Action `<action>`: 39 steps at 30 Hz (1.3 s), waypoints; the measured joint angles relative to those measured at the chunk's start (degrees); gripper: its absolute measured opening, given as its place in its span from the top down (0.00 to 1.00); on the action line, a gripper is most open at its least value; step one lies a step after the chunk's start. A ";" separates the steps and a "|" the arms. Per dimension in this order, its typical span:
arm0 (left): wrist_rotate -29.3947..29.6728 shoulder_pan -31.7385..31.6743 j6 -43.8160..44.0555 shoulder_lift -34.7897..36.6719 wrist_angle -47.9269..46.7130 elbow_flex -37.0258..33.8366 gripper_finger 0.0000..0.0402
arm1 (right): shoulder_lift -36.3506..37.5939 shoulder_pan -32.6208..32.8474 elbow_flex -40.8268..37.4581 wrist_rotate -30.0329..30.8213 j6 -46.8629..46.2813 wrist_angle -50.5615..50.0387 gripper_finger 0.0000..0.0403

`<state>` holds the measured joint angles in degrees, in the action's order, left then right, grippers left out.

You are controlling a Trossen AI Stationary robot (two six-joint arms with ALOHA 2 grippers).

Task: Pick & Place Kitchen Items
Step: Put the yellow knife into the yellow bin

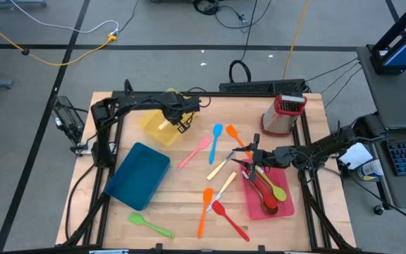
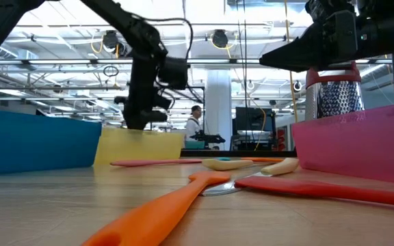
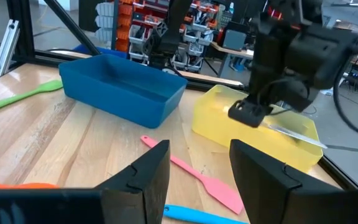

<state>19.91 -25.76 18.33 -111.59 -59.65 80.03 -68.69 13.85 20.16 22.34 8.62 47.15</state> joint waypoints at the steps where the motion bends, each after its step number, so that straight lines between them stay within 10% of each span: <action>1: -0.29 -0.30 -0.20 0.00 0.42 -0.99 0.88 | 0.00 0.00 0.00 -0.01 0.00 0.00 0.60; 31: -0.92 -1.23 -0.86 -0.09 0.82 -3.79 0.69 | 0.00 0.00 0.00 0.01 0.05 -0.26 0.60; 39: 8.42 3.58 3.61 -0.09 -10.54 3.75 0.71 | 0.00 0.00 0.00 0.01 0.16 -0.26 0.60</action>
<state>28.33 -22.18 21.94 -111.68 -70.19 83.77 -68.69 13.85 20.16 22.35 8.79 46.89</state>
